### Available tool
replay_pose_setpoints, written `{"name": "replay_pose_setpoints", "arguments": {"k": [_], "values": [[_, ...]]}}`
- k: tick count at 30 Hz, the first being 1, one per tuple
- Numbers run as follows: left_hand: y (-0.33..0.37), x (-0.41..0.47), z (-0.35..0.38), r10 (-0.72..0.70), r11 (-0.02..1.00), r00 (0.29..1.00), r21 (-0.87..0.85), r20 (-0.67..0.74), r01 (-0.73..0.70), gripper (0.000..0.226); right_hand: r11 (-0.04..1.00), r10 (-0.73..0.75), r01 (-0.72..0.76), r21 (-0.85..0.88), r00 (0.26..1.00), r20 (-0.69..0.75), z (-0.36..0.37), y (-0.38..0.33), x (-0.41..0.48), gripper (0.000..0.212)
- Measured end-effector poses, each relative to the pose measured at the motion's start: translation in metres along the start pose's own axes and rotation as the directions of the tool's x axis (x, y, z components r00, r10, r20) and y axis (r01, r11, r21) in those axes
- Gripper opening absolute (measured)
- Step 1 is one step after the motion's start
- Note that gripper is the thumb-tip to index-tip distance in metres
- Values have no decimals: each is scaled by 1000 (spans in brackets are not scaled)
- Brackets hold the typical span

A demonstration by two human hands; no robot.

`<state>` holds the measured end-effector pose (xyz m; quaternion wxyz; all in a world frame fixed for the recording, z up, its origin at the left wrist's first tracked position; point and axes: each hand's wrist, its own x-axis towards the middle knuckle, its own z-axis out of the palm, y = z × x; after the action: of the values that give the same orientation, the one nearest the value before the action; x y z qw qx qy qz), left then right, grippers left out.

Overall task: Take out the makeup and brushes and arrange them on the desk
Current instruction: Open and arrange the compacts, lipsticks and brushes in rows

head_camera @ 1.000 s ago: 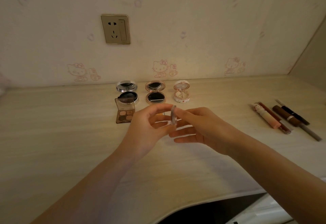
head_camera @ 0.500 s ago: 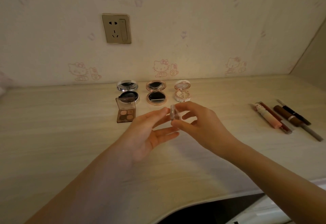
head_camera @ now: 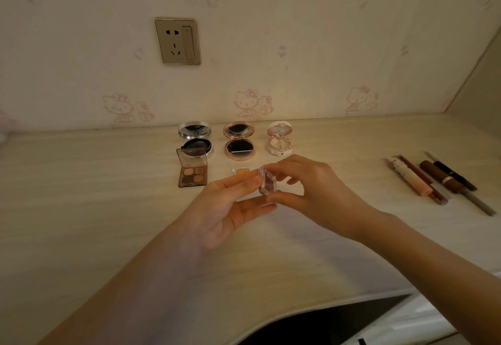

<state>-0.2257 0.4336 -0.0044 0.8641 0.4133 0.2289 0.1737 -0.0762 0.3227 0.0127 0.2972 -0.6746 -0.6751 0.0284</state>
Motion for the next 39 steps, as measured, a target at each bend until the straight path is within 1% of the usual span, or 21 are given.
{"name": "replay_pose_setpoints", "arguments": {"k": [3, 6, 10, 12, 15, 17, 20, 21, 22, 23, 25, 26, 27, 28, 31, 34, 39], "values": [[1, 0, -4, 4, 1000, 1000, 23, 18, -5, 26, 1000, -10, 9, 23, 999, 32, -4, 2, 1, 38], [0, -1, -10, -18, 999, 999, 47, 36, 17, 26, 997, 8, -13, 70, 997, 70, -11, 5, 1, 29], [-3, -1, -13, -27, 999, 997, 22, 67, 26, 29, 990, 61, -66, 129, 997, 44, -13, 9, 0, 26], [-4, 0, -13, -26, 999, 997, 20, 68, 24, 30, 961, 139, -146, 235, 989, 45, -11, 12, 0, 26], [-5, 1, -12, -23, 999, 999, 22, 22, 23, 33, 839, 271, -271, 471, 960, 69, -10, 18, 0, 23], [-6, 1, -10, 12, 990, 999, 137, -39, -7, 32, 777, 320, -304, 551, 945, 69, -10, 24, 0, 17], [-10, 0, -7, 129, 923, 986, 377, -106, -80, 33, 746, 377, -350, 566, 923, 74, -10, 33, 2, 14], [-11, 0, -6, 177, 882, 978, 457, -106, -110, 36, 746, 392, -365, 557, 917, 77, -9, 36, 3, 14], [-12, 1, -6, 236, 820, 967, 553, -94, -146, 41, 749, 403, -378, 544, 912, 78, -9, 38, 4, 14], [-14, 3, -6, 299, 731, 952, 658, -69, -182, 44, 758, 408, -386, 526, 909, 79, -8, 40, 5, 14], [-18, 7, -5, 409, 502, 913, 835, 1, -226, 45, 787, 409, -389, 479, 910, 69, -7, 43, 7, 13], [-20, 10, -4, 448, 382, 893, 896, 35, -227, 44, 807, 406, -386, 447, 912, 56, -6, 44, 8, 13], [-22, 13, -2, 476, 279, 877, 935, 64, -219, 44, 831, 399, -379, 408, 916, 39, -5, 45, 9, 13], [-25, 15, -1, 493, 202, 866, 957, 86, -210, 43, 856, 387, -367, 364, 922, 18, -5, 46, 10, 13], [-30, 22, -1, 521, 48, 840, 977, 152, -206, 42, 912, 348, -335, 237, 937, -15, -4, 49, 11, 10], [-35, 27, -1, 534, -79, 820, 978, 204, -192, 36, 939, 316, -313, 144, 949, 5, -4, 53, 11, 11], [-42, 36, 3, 535, -260, 782, 943, 320, -209, 25, 936, 332, -333, 113, 943, 26, -2, 65, 13, 12]]}}
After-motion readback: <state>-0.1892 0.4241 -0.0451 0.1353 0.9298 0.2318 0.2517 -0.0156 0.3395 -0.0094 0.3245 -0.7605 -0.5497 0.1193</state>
